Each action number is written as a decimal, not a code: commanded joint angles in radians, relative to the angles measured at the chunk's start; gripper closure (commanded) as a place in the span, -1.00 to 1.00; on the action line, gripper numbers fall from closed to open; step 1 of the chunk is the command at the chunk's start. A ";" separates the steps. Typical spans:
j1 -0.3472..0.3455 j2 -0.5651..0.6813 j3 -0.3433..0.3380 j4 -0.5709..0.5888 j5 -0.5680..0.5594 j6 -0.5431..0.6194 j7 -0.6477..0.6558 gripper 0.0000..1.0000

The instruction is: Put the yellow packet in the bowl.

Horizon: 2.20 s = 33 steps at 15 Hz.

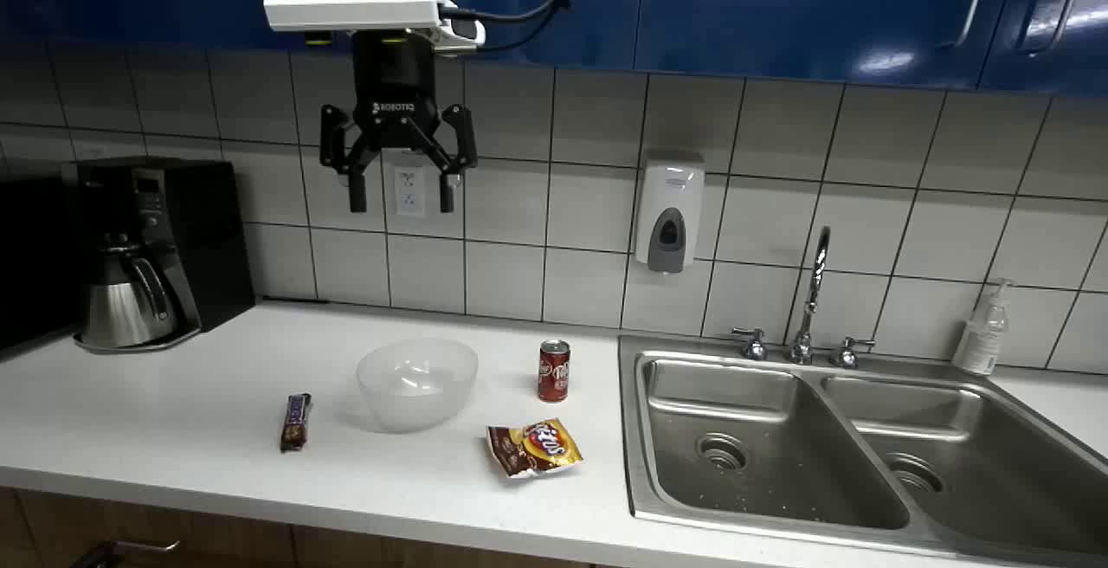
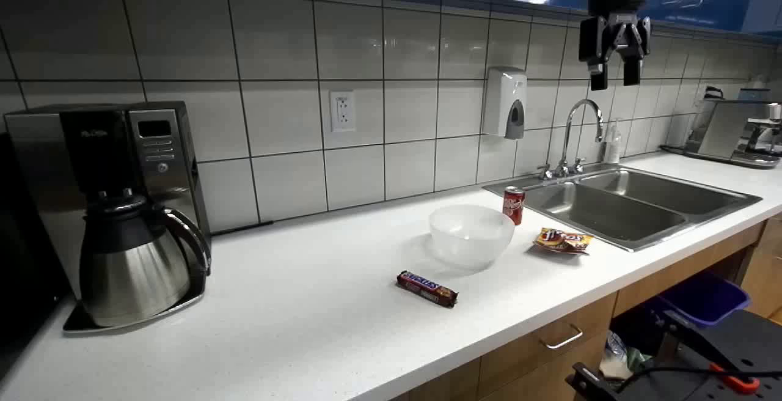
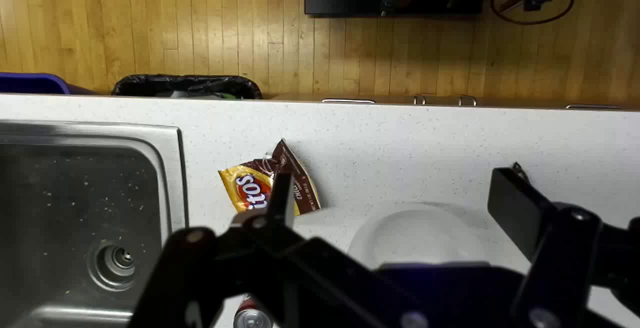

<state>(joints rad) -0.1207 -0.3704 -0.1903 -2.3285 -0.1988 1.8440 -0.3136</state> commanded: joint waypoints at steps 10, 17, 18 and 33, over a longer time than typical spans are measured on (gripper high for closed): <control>-0.005 0.000 -0.001 -0.010 -0.007 0.011 0.002 -1.00; -0.040 0.053 -0.031 -0.041 -0.029 0.073 0.032 -1.00; -0.047 0.067 -0.037 -0.044 -0.031 0.091 0.037 -1.00; -0.095 0.326 -0.090 -0.101 0.030 0.507 0.024 -1.00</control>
<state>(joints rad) -0.1958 -0.0883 -0.2847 -2.4252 -0.1851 2.2739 -0.3002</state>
